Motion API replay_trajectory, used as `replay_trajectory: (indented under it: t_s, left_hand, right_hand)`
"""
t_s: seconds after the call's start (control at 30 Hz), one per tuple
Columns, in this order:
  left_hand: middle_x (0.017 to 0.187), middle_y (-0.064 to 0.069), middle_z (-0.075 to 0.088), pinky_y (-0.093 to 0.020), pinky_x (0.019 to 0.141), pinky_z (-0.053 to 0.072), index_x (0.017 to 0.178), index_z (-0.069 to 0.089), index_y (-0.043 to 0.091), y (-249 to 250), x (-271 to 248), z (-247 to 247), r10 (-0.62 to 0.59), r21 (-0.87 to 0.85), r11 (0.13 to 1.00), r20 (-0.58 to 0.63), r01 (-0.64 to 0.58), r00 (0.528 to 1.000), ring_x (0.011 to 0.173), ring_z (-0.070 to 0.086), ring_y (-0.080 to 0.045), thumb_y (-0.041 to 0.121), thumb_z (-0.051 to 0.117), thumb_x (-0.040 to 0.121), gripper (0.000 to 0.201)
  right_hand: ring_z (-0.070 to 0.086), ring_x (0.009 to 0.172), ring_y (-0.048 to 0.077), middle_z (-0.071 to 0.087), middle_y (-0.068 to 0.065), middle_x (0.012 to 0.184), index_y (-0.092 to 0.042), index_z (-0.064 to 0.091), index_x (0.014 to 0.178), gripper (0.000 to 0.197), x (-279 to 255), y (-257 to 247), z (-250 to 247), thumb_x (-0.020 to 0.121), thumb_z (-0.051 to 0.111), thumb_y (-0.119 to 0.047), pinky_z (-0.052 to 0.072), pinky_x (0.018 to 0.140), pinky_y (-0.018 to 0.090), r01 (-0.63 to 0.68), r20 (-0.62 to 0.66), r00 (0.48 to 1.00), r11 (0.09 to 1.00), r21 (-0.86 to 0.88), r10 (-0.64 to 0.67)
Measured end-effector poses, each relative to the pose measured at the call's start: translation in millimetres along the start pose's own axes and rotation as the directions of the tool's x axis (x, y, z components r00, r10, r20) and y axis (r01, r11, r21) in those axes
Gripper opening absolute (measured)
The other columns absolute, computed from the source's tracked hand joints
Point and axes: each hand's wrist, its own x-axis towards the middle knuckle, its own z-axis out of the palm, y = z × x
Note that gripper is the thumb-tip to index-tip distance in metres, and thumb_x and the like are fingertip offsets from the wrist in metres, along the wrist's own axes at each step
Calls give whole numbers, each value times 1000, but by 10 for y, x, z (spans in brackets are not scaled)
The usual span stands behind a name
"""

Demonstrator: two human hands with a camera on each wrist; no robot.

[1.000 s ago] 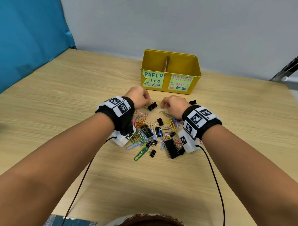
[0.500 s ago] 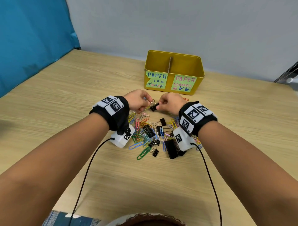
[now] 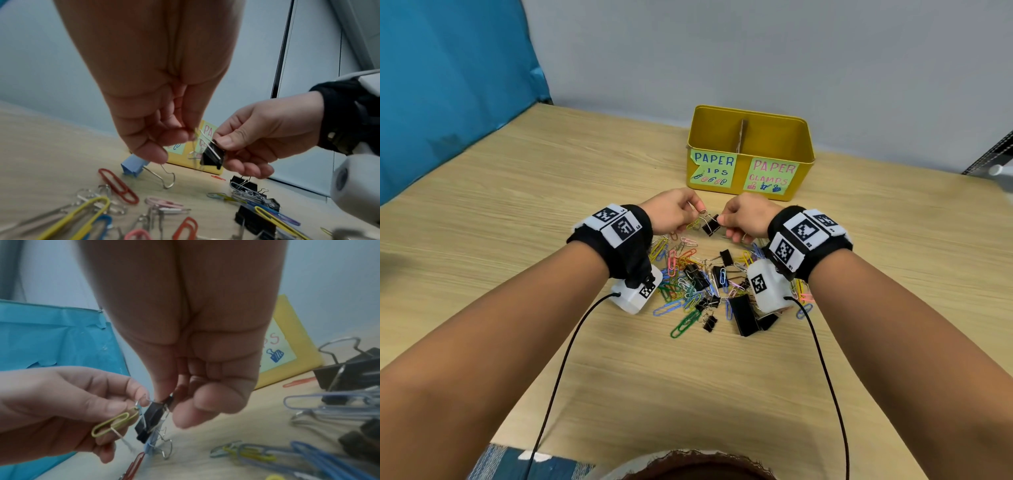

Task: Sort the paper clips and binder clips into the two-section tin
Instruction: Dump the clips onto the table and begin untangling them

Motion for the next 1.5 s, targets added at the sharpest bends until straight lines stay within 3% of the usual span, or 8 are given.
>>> replay_trajectory:
  t_s: [0.37, 0.53, 0.73, 0.83, 1.07, 1.23, 1.37, 1.5]
  left_hand:
    - [72, 6, 44, -22, 60, 39, 113, 52, 5, 11, 4, -13, 38, 222, 975, -88, -18, 995, 65, 45, -12, 3, 47, 90, 23]
    - [72, 5, 45, -27, 61, 41, 99, 43, 15, 26, -8, -28, 87, 140, 988, -126, -69, 988, 62, 43, -11, 1, 47, 90, 17]
    - [76, 1, 42, -34, 62, 51, 101, 35, 13, 65, -59, -5, 62, -85, 994, -149, -76, 987, 63, 55, -15, -3, 40, 93, 19]
    - [76, -2, 45, -27, 53, 54, 103, 34, 13, 77, -86, -24, 67, -174, 980, -152, -94, 986, 60, 56, -19, -9, 41, 91, 26]
    - [72, -1, 56, -44, 79, 54, 91, 45, 22, 63, -91, -70, 72, -92, 991, -272, -100, 960, 72, 65, -28, -13, 56, 80, 39]
    - [91, -3, 62, -37, 77, 54, 106, 57, 14, 142, -87, -24, 92, 80, 994, -345, -69, 934, 76, 61, -22, -6, 66, 76, 38]
    - [72, -6, 65, -31, 79, 55, 103, 69, 5, 162, -91, -29, 69, 193, 981, -343, -2, 937, 73, 63, -20, 0, 64, 81, 23]
    - [60, -2, 60, -29, 71, 57, 98, 69, -2, 121, -50, -38, -14, 157, 986, -269, 58, 963, 55, 61, -13, 2, 60, 86, 15]
  right_hand:
    - [40, 48, 15, 45, 3, 59, -11, 45, 67, 30, -56, -11, 9, 97, 41, -15, 33, 42, 23, -58, 58, 997, 990, 130, 51]
    - [36, 46, 18, 43, 4, 56, -11, 43, 59, 34, -59, -49, -4, 92, 42, -17, 31, 44, 24, -72, 46, 996, 997, 41, 70]
    - [36, 45, 18, 42, 4, 55, -11, 43, 59, 33, -59, -58, -14, 91, 44, -19, 32, 44, 25, -48, -18, 999, 999, 27, 48]
    - [37, 45, 18, 42, 3, 54, -11, 41, 57, 36, -85, -70, -20, 92, 41, -19, 33, 40, 24, -31, -48, 998, 998, -52, 28]
    - [37, 49, 17, 42, 3, 57, -11, 45, 64, 31, -81, -79, -29, 92, 40, -21, 30, 46, 26, 3, -161, 987, 995, -104, -19]
    - [37, 51, 11, 53, 11, 78, -8, 53, 83, 21, -94, -160, -14, 92, 42, -23, 29, 48, 24, 66, -182, 978, 978, -199, -103]
    - [43, 58, 18, 54, 10, 84, -11, 51, 77, 22, -104, -162, -17, 92, 43, -24, 29, 48, 22, 92, -199, 969, 963, -254, -145]
    - [48, 81, 22, 55, 9, 87, -2, 61, 98, 28, -106, -143, 5, 92, 45, -25, 32, 65, 25, 119, -164, 970, 939, -323, -179]
